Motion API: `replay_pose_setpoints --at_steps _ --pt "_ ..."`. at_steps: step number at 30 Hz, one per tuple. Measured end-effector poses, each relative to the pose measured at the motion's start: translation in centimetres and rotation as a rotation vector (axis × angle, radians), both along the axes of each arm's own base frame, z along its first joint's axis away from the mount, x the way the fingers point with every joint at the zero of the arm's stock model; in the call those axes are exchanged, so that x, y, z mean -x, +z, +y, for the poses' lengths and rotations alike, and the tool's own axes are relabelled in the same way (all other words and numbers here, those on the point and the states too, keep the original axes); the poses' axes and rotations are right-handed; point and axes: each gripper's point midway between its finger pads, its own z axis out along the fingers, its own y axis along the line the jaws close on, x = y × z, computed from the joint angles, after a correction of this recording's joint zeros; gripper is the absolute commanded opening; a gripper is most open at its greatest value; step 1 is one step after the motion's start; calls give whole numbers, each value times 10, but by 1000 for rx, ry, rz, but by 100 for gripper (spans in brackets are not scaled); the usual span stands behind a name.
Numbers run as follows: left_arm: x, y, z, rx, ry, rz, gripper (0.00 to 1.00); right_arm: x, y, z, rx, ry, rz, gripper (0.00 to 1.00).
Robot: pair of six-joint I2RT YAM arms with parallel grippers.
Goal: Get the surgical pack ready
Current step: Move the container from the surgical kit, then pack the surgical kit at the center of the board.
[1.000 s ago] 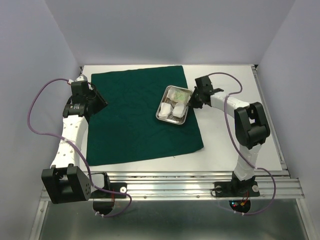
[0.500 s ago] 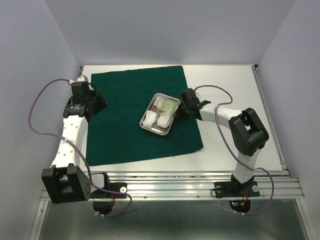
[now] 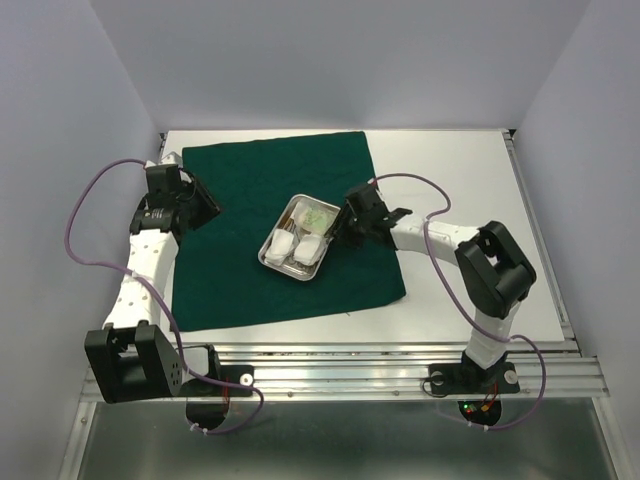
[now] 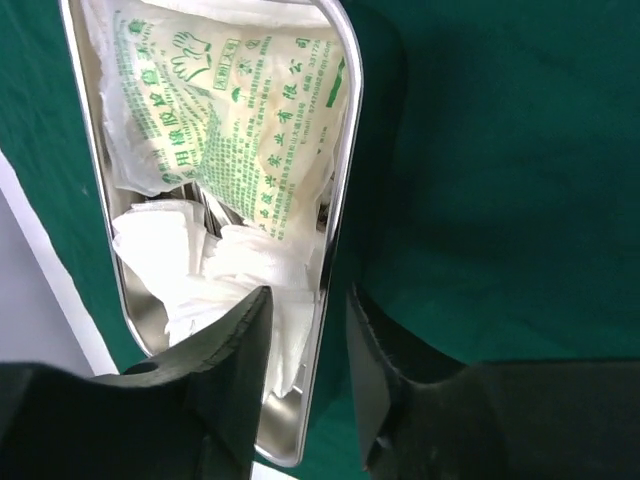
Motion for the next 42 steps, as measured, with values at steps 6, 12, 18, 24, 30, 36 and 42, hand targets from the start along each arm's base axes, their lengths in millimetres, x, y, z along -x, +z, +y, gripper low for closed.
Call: replay_pose_setpoints --at_steps 6,12,18,24,30,36,42 --pt "-12 -30 -20 36 -84 77 45 7 27 -37 133 27 -120 63" --pt "-13 -72 -43 40 -150 201 44 13 52 -124 191 -90 -159 66" --pt "-5 -78 -49 21 -130 215 45 59 17 -175 282 -131 -12 70" --pt "26 -77 -37 7 -48 203 31 114 -16 -191 307 -104 125 69" --pt "56 -115 -36 15 -18 307 19 137 -41 -182 268 -48 238 61" --pt "78 -139 -39 24 -7 383 0 146 -46 -172 215 -15 271 41" --pt "81 -142 -61 56 -70 377 0 144 -47 -167 194 -6 270 4"
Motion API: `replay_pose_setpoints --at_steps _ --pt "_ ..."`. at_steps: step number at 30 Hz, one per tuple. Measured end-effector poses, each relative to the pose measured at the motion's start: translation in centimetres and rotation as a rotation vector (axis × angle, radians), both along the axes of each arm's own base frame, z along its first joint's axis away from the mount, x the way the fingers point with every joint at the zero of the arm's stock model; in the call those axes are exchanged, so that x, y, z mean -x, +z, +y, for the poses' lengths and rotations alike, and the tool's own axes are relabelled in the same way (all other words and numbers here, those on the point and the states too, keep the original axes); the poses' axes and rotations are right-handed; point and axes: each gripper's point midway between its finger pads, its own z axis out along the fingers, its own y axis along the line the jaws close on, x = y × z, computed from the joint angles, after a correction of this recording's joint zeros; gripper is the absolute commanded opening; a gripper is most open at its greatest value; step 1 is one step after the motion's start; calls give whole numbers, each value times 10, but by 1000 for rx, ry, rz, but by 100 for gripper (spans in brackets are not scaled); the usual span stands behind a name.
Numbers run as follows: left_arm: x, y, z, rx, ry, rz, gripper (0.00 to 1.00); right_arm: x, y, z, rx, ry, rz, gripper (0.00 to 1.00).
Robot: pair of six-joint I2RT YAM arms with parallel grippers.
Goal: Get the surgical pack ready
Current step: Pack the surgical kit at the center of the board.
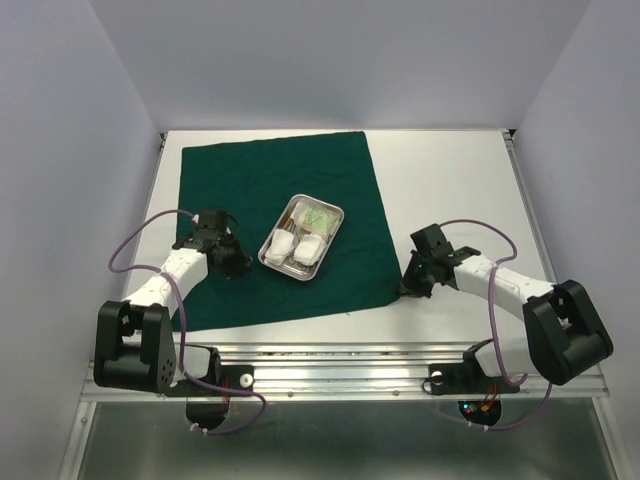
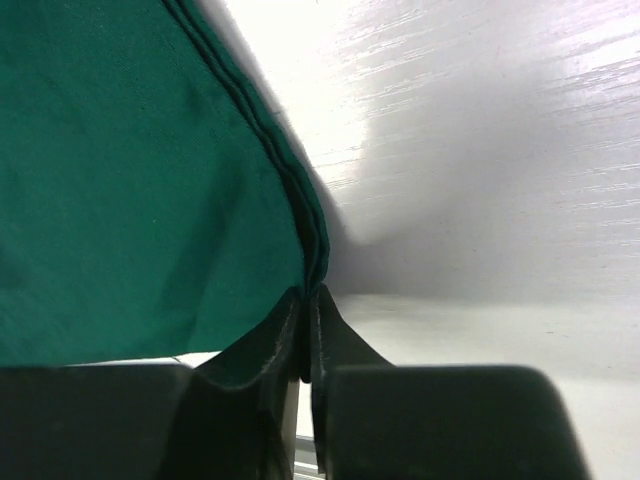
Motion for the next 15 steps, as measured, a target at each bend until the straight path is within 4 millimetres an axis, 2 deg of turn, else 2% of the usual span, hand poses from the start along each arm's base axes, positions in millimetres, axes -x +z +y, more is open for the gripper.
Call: replay_pose_setpoints --at_steps 2,9,15 --pt "-2 -2 -7 12 -20 -1 0 -1 0 0 0 2 -1 1" --pt "-2 -18 -24 44 -72 43 0 -8 7 3 -4 16 -27 1" --pt "-25 -13 -29 39 -77 23 0 -30 31 13 -22 47 -103 1"
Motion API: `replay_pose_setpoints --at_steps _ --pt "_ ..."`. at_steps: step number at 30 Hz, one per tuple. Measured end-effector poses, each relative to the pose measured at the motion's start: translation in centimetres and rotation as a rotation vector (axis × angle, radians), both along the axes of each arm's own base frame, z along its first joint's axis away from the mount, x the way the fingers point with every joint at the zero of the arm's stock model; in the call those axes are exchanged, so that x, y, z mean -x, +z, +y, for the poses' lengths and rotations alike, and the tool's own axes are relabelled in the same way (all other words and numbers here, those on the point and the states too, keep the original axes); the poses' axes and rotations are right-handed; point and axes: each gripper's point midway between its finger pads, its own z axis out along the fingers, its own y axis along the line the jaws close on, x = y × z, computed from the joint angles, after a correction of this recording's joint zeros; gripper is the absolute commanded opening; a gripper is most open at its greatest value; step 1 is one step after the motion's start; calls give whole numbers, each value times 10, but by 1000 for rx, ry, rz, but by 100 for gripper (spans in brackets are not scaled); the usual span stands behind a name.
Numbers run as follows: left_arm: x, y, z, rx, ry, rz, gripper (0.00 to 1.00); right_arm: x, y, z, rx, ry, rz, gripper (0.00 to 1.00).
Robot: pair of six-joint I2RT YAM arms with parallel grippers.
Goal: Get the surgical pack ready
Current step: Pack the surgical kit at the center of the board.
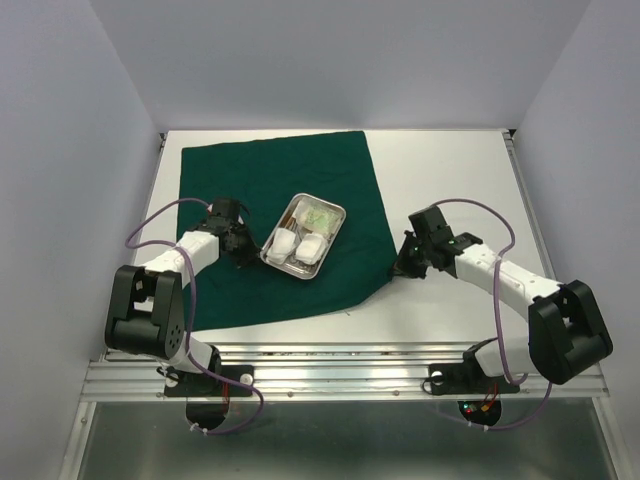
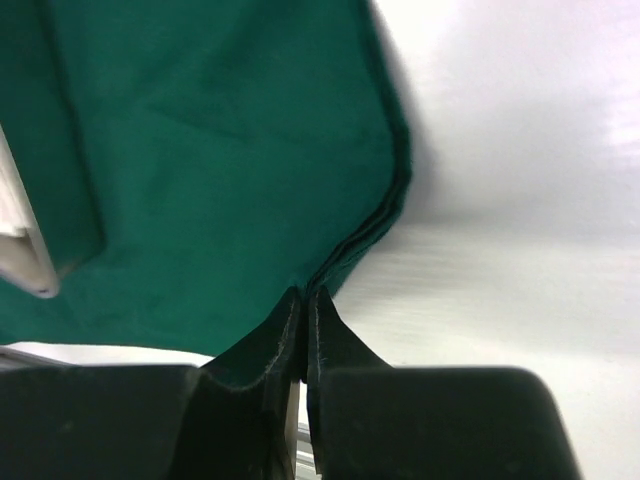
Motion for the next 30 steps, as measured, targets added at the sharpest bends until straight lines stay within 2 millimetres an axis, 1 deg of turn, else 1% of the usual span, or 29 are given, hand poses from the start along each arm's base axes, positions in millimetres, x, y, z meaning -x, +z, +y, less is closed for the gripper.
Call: replay_pose_setpoints --at_steps 4,6,8,11,14,15,16,19,22,25,26,30 --pt "-12 4 -1 -5 1 -17 0 -20 29 18 -31 44 -80 1" --pt "-15 5 -1 -6 0 -21 0 -30 45 32 -49 77 -122 1" --pt "-16 6 -1 -9 0 -26 0 -38 55 48 -57 113 -145 1" --pt "-16 6 -1 -10 -2 -26 0 -51 68 80 -72 184 -186 1" --pt "-18 7 0 -15 -4 -30 0 -69 82 123 -93 274 -236 1" --pt "-19 8 0 -19 -4 -31 0 -73 86 133 -99 293 -250 1" --pt "-20 10 1 -25 -6 -33 0 -81 89 149 -109 322 -269 1" --pt "-25 18 4 -43 -6 -50 0 -100 97 177 -124 372 -310 0" --pt "-27 32 9 -63 -1 -83 0 -115 103 198 -138 408 -343 1" --pt "-27 49 17 -67 12 -125 0 -133 109 215 -151 426 -375 1" --pt "-28 54 21 -70 20 -137 0 -138 112 221 -158 437 -386 1" --pt "-31 68 39 -82 61 -162 0 -152 111 240 -180 477 -399 1"
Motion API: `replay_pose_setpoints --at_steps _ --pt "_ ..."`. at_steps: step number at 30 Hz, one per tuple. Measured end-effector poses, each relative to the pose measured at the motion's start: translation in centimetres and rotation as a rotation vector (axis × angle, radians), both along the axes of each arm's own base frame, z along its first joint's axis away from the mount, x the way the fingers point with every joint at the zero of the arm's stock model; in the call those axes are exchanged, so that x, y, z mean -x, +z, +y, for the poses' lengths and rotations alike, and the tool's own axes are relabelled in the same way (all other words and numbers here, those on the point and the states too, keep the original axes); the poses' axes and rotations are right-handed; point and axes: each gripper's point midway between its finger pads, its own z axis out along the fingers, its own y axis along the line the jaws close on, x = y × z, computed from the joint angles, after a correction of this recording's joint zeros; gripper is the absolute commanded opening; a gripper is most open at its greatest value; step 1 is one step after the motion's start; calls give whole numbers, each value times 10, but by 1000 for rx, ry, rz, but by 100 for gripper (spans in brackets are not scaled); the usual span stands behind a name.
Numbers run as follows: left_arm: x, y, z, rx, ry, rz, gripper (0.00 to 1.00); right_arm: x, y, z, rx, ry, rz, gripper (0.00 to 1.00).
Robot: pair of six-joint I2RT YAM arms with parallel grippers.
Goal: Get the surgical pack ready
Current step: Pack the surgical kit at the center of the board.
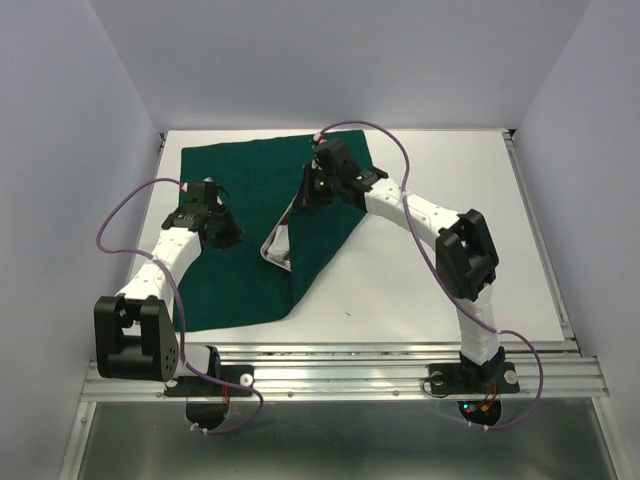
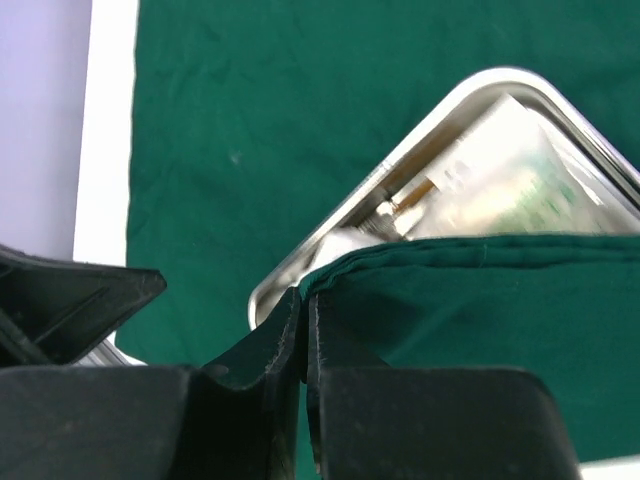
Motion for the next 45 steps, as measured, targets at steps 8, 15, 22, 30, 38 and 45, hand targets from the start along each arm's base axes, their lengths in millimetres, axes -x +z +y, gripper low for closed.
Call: replay_pose_setpoints --at_steps 8,15,22,30,38,45 --pt "1 3 11 -10 15 3 0 -17 -31 25 16 65 25 3" --pt "-7 12 4 14 -21 -17 15 -20 -53 32 37 87 39 18" --pt "-36 17 -7 46 -69 -31 38 -25 -52 48 10 120 24 54" --pt "-60 18 -22 76 -118 -28 68 -30 -39 39 -3 125 -12 63" --pt "-85 3 -63 95 -230 0 68 -42 13 -94 -19 -105 -35 63" --pt "-100 -29 -74 122 -276 62 59 -37 44 -157 -29 -236 -106 62"
